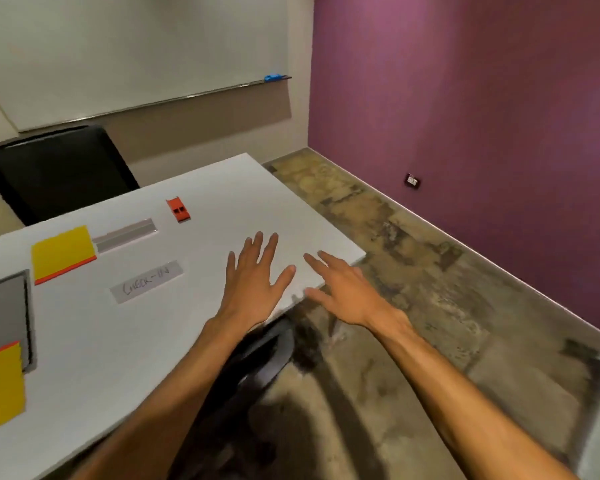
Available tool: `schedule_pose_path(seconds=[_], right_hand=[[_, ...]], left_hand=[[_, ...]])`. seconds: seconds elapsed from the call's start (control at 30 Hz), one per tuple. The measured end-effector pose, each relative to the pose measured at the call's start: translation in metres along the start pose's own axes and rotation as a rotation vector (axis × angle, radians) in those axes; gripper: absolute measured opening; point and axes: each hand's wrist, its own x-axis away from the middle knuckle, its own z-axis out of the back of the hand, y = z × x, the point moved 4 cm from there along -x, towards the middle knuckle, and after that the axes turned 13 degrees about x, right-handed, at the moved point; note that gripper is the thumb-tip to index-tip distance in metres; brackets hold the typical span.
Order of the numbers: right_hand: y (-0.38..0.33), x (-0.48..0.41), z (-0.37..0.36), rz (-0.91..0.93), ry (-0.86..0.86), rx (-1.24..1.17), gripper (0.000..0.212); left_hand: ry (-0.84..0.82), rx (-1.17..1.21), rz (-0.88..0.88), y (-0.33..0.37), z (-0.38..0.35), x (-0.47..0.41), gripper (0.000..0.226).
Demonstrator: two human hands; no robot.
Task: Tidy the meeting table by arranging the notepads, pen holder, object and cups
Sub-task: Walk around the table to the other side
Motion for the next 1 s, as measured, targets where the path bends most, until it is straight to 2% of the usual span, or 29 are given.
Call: schedule_pose_path(seconds=[0.23, 0.47, 0.6, 0.73, 0.87, 1.0], right_hand=[[0.122, 0.075, 0.021, -0.223, 0.056, 0.037, 0.072], [0.219, 0.094, 0.020, -0.408, 0.061, -0.017, 0.071], [0.280, 0.075, 0.011, -0.476, 0.053, -0.060, 0.071], [0.345, 0.034, 0.004, -0.495, 0.039, -0.075, 0.069], [0.408, -0.019, 0.008, -0.479, 0.004, -0.045, 0.069], [0.462, -0.069, 0.015, -0.444, -0.056, -0.028, 0.068]], left_hand=[[-0.147, -0.073, -0.192, 0.091, -0.078, -0.026, 0.078], [-0.259, -0.028, -0.302, 0.147, -0.146, -0.081, 0.080], [-0.293, 0.016, -0.315, 0.169, -0.190, -0.132, 0.079], [-0.209, -0.016, -0.407, 0.185, -0.229, -0.196, 0.075], [-0.244, 0.055, -0.287, 0.191, -0.268, -0.270, 0.075], [-0.246, 0.107, -0.243, 0.202, -0.291, -0.335, 0.078]])
